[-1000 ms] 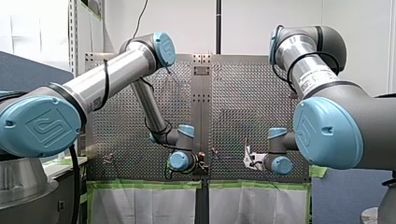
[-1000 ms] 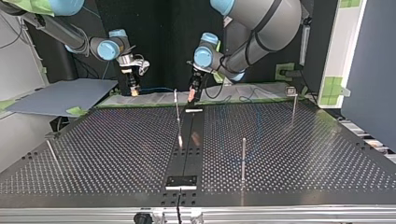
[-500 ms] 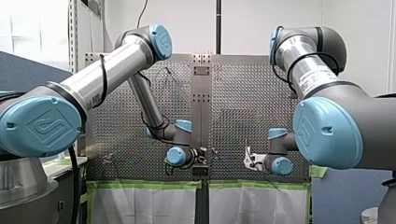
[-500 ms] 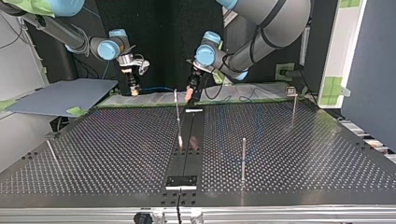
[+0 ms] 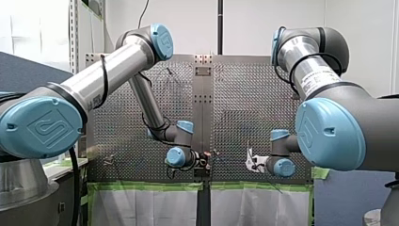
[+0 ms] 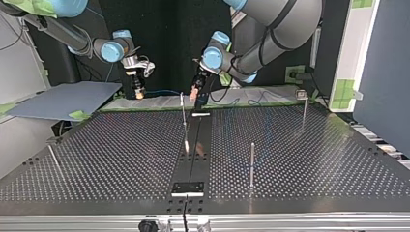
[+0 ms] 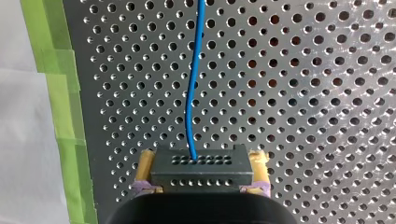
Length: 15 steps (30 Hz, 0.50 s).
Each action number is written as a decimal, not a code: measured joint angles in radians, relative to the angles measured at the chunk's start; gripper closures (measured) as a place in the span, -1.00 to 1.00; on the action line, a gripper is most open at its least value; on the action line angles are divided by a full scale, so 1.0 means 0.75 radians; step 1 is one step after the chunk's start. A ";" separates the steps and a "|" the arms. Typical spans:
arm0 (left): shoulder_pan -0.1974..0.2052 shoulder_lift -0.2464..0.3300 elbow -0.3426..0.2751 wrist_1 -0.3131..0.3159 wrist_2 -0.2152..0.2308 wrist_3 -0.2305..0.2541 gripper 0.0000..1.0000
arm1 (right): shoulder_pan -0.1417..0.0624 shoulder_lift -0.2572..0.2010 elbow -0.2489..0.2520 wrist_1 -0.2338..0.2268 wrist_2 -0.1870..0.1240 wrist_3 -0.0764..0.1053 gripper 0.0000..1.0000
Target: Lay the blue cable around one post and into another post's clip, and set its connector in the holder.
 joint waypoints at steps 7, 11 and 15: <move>-0.013 0.033 -0.020 0.018 0.002 0.007 -0.97 | 0.000 0.000 0.000 -0.001 0.000 0.002 1.00; -0.016 0.081 -0.046 0.036 -0.005 0.002 -0.97 | -0.001 0.001 0.000 -0.002 -0.001 0.003 1.00; -0.016 0.113 -0.061 0.034 -0.012 0.001 -0.97 | -0.001 0.001 0.000 -0.001 -0.008 0.004 1.00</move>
